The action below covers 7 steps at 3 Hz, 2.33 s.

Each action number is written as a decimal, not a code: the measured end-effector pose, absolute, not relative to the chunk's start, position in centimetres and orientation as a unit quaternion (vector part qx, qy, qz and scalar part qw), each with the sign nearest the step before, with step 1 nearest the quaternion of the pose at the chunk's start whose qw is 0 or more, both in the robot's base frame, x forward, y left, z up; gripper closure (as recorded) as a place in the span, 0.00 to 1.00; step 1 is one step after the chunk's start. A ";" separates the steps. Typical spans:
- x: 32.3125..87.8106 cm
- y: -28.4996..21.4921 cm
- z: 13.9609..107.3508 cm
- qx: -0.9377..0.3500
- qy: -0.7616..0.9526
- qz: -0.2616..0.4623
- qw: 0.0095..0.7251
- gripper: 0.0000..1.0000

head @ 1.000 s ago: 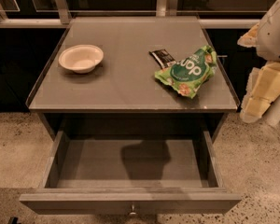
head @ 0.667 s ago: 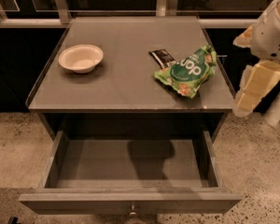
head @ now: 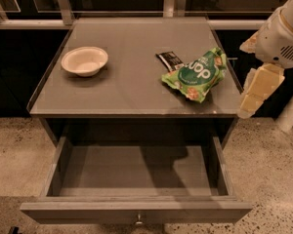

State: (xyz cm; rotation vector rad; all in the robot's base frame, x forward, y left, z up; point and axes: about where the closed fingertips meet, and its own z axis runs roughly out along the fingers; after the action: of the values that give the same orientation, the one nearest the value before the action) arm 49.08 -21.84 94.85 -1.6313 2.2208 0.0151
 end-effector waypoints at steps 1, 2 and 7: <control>50.6 -21.9 94.3 -0.585 0.780 0.016 0.223 0.00; 54.8 -21.0 93.7 -0.596 0.755 0.040 0.270 0.00; 62.4 -20.0 85.6 -0.572 0.766 0.101 0.276 0.41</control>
Offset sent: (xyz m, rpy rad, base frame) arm 0.1151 0.0156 -0.0159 0.2587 -0.1709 0.1467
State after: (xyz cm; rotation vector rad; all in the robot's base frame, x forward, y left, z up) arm 62.37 -19.96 85.63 -1.5362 2.0571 0.2725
